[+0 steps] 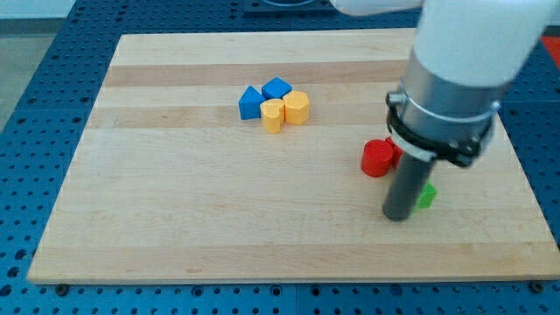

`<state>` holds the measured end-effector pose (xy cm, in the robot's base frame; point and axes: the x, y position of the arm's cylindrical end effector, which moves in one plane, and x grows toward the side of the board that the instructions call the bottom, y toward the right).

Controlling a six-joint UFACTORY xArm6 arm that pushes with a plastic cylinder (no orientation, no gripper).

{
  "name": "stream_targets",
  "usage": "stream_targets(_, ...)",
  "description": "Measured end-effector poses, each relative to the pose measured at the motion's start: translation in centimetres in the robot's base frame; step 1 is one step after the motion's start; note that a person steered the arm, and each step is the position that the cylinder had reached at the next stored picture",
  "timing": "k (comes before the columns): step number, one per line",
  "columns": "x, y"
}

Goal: Point arm at bottom right to green star

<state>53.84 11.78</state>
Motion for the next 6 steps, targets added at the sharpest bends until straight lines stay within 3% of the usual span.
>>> stream_targets(2, -2.7, -3.7)
stream_targets(3, 1.3, -3.6)
stream_targets(4, 4.8, 1.1)
stream_targets(5, 4.6, 5.1)
stream_targets(6, 3.7, 5.2)
